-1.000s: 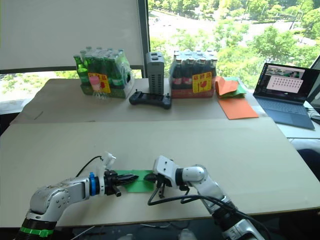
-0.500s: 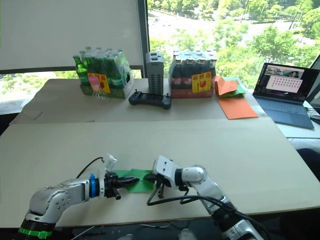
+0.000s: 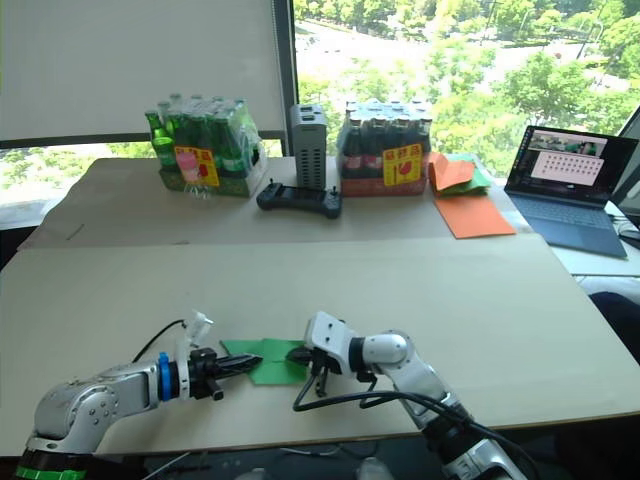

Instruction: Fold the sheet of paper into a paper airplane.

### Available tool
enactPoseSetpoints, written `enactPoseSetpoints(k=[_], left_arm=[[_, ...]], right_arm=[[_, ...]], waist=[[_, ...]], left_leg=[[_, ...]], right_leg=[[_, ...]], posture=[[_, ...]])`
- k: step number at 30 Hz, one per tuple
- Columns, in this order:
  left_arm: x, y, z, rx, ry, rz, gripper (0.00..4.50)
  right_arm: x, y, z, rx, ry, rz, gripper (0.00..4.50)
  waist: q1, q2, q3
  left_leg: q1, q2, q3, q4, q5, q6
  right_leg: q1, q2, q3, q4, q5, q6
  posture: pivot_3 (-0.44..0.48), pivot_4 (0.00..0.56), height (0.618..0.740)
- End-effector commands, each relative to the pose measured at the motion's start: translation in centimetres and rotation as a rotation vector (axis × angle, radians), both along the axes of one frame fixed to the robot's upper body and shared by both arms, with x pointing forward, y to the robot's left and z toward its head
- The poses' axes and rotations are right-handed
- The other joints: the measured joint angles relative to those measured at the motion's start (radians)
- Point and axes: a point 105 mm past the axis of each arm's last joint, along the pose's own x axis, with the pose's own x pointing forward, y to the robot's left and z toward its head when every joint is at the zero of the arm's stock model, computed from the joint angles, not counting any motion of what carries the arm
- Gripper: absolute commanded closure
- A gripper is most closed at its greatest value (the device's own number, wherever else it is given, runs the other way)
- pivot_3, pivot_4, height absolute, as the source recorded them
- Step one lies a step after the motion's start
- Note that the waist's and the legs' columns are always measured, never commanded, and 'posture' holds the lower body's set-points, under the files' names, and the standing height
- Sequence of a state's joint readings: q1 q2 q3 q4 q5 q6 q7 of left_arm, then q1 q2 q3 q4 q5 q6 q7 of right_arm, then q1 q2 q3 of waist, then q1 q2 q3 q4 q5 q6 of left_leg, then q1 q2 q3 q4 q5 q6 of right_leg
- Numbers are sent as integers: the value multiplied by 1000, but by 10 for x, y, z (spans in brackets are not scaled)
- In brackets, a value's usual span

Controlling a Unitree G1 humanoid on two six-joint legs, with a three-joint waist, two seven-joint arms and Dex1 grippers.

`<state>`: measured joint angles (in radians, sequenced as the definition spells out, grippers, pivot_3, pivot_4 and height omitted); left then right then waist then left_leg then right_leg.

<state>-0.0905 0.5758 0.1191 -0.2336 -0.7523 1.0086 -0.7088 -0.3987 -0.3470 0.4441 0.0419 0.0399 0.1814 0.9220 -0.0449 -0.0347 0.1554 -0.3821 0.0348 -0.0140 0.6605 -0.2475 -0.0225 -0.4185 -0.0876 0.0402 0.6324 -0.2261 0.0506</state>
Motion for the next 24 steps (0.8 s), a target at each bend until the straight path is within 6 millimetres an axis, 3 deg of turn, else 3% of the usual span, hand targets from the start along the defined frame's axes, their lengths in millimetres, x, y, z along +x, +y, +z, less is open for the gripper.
enactPoseSetpoints(k=[1, 24], left_arm=[[2, 20, -9, 56, 32, 97, 4500], [-1, 59, -18, 65, 58, 253, 4500]], right_arm=[[-3, -3, -11, -42, 40, 6, 4470], [-2, -6, -11, -52, 40, 13, 4470]], waist=[[0, 0, 0], [0, 0, 0]], left_leg=[[0, 0, 0, 0, 0, 0], [1, 1, 0, 0, 0, 0]], right_leg=[[0, 0, 0, 0, 0, 0], [0, 1, 0, 1, 0, -1]], posture=[[0, 150, 727], [0, 150, 727]])
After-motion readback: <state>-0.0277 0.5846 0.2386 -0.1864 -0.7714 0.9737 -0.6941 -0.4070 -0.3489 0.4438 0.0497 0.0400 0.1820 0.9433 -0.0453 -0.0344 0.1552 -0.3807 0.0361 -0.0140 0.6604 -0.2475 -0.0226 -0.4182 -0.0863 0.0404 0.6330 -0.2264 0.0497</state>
